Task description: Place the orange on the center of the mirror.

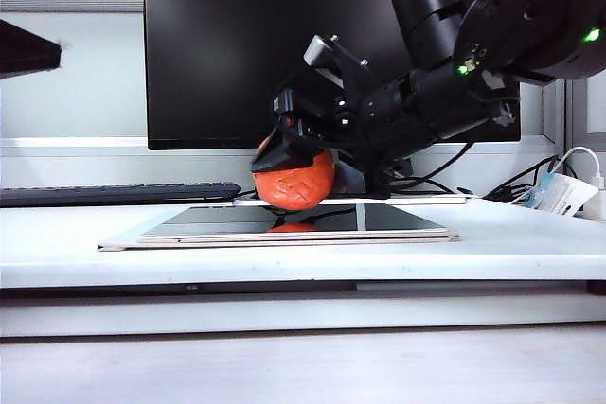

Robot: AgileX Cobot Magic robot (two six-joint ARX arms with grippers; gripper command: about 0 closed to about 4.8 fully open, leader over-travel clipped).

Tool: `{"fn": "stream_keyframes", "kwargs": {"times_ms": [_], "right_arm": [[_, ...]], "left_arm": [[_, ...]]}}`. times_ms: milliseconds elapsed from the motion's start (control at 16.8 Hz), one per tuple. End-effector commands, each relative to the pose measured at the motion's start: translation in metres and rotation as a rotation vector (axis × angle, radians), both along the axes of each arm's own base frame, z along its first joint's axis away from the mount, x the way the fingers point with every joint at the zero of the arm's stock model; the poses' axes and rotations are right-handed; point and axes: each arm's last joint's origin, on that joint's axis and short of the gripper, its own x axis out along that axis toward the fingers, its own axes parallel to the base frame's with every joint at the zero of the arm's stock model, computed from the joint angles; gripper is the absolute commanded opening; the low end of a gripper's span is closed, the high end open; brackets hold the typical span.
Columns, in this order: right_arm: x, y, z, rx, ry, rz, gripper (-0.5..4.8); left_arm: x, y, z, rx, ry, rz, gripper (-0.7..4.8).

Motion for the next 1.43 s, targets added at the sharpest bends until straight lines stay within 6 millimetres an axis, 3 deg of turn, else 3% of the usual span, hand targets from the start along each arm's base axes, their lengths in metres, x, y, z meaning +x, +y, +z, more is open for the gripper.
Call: {"fn": "stream_keyframes", "kwargs": {"times_ms": [59, 178, 773, 833, 892, 1071, 1190, 1428], "right_arm": [[0.001, 0.000, 0.000, -0.026, -0.012, -0.015, 2.40], [0.001, -0.001, -0.002, -0.040, 0.009, -0.015, 3.02], [0.002, 0.000, 0.000, -0.032, -0.020, -0.037, 3.39], [0.002, 0.000, 0.001, -0.027, -0.026, -0.036, 3.62], [0.002, 0.000, 0.002, -0.020, -0.036, -0.037, 4.17], [0.003, 0.000, 0.004, -0.005, -0.048, -0.039, 4.23], [0.003, 0.000, 0.004, -0.004, -0.047, -0.039, 4.79], [0.002, 0.000, 0.012, 0.019, -0.073, -0.040, 4.79]], "left_arm": [[0.000, 0.000, 0.001, -0.005, -0.010, -0.006, -0.05], [0.000, 0.000, 0.001, -0.005, -0.010, -0.005, -0.05], [0.018, 0.020, 0.001, -0.004, -0.010, 0.276, -0.05], [0.019, 0.021, 0.001, -0.004, -0.010, 0.290, -0.05], [0.019, 0.022, 0.001, -0.004, -0.011, 0.295, -0.05], [0.019, 0.022, 0.001, -0.004, -0.010, 0.293, -0.05], [0.019, 0.022, 0.001, -0.004, -0.010, 0.292, -0.05], [0.019, 0.022, 0.001, -0.004, -0.010, 0.293, -0.05]]}}
